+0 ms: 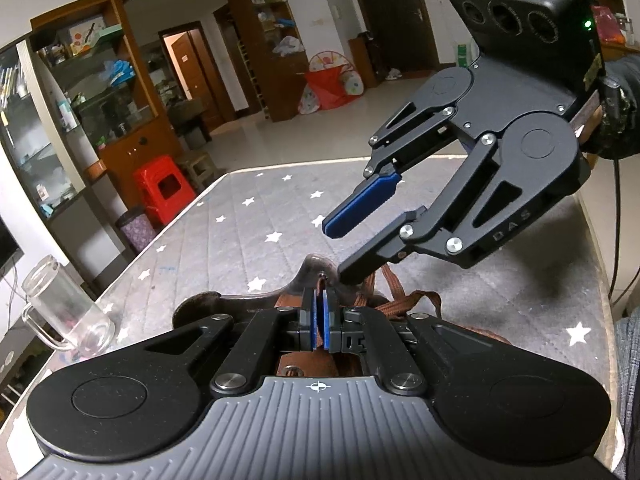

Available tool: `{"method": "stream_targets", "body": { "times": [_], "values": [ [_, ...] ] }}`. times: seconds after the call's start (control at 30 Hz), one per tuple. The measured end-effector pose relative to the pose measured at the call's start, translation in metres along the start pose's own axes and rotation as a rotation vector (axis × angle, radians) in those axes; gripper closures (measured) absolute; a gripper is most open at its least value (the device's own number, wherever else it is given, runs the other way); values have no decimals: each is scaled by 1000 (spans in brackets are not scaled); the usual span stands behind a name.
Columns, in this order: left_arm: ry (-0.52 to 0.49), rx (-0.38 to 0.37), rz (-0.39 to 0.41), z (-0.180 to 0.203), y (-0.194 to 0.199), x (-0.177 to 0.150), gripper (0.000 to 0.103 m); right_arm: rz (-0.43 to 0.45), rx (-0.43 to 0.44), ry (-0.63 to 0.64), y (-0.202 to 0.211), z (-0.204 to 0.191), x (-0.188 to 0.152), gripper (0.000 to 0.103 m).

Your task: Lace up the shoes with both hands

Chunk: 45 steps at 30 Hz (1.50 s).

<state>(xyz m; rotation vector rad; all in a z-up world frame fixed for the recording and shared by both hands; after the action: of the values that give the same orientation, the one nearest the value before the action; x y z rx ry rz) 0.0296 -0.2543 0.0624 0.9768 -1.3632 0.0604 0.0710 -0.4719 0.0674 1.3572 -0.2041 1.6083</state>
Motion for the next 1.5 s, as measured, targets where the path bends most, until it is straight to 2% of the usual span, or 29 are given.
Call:
{"method": "stream_targets", "body": {
  "times": [0.17,0.3,0.63,0.7,0.73,0.8,1.07,1.23,1.37,1.5],
  "values": [
    [12,6,1,0,-5,0,100,-9,0,19,0,3,-1,69],
    [17,10,-1,0,-7,1,100,-41,14,91,-7,0,-1,70],
    [35,36,-8,5,-7,0,99,-84,63,337,-31,-16,2,98],
    [53,45,1,4,-2,0,94,-86,62,381,-31,-22,1,101],
    [68,51,7,3,2,0,90,-81,46,410,-30,-26,0,101],
    [76,72,18,3,10,0,72,-75,1,468,-28,-31,0,101],
    [103,135,15,11,38,-8,70,-59,-225,707,-12,-42,2,101],
    [141,171,-39,16,38,-17,69,-69,-247,669,-5,-39,6,99],
    [165,197,-65,14,33,-16,69,-73,-244,579,0,-35,5,99],
    [193,233,-84,17,31,-13,64,-77,-245,484,7,-32,4,99]
  ]
}}
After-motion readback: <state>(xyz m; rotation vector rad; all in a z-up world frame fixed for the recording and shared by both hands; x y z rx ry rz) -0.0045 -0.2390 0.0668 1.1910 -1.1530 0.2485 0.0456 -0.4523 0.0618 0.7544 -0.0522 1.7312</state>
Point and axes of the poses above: each gripper's, at about its wrist camera, not at the fingertips, and y roughly against the way its jaws point, z to its right, x to its top, the point moved 3 cm from there along -y, roughly the way its jaws point, and after that the axes turned 13 degrees about y, right-handed, at the moved point
